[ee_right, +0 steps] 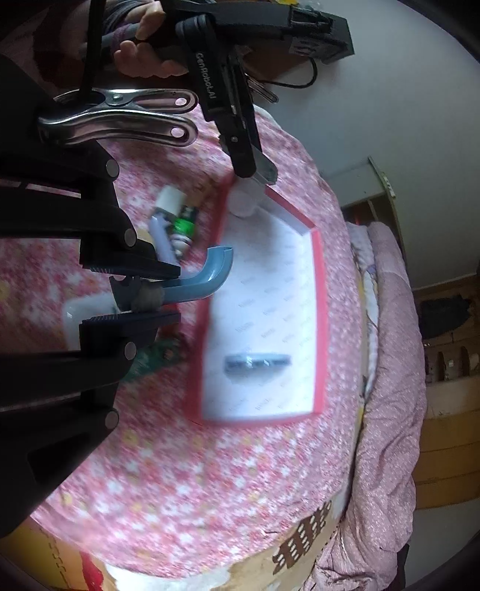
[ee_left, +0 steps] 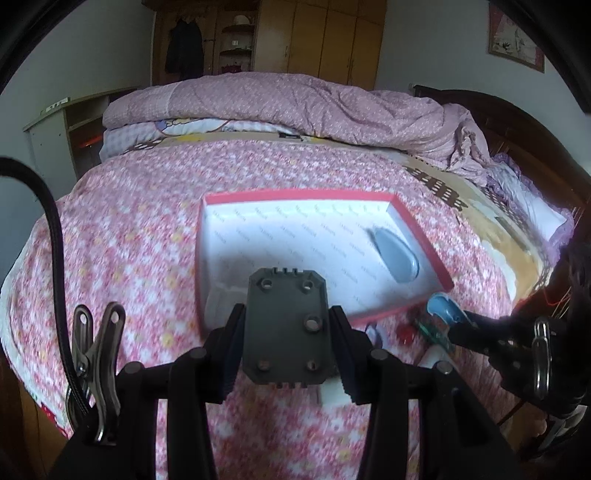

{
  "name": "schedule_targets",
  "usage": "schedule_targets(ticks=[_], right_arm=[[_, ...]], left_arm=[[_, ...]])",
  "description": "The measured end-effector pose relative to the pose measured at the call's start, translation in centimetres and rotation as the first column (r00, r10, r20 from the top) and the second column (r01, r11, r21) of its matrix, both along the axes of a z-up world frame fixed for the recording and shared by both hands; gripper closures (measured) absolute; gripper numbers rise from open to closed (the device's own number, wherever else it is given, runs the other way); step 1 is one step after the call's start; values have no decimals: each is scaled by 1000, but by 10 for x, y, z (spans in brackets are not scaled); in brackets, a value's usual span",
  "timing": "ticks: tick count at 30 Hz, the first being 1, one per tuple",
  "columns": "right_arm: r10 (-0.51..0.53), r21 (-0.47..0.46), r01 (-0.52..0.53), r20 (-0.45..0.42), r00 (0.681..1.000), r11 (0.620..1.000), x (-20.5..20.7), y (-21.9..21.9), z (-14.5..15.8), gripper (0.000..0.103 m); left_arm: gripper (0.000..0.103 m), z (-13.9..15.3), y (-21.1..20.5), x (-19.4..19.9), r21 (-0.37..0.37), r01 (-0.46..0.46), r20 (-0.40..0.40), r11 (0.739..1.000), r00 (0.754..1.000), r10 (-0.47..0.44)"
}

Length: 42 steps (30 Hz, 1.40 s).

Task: Organize rigid objects
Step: 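Carry the grey plate and blue pipe into the tray and release both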

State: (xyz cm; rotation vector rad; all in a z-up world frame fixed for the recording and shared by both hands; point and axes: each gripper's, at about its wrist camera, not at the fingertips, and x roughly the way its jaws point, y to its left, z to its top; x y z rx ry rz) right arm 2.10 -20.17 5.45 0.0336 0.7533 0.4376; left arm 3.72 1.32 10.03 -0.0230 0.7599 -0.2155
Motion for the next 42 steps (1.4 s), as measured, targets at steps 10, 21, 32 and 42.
schedule_targets(ticks=[10,21,32,42], right_arm=[[-69,32,69,-2,998,997,53,-9,14,85],[-135,-1,135,-17,991,991,111,-6,10,85],[-169,-75,167,-23,985,983,146,-2,0,85],[-175,-90,171,-40,984,981,160,0,-8,85]], left_arm=[[57,-8,-14,49,13,-17,-9,1000,1000,18],[57,-20,-23,96,22,-23,-40,1000,999,23],[57,-36,-30,127,36,-36,-68,999,997,38],[57,-48,-30,143,47,-53,-92,997,994,57]])
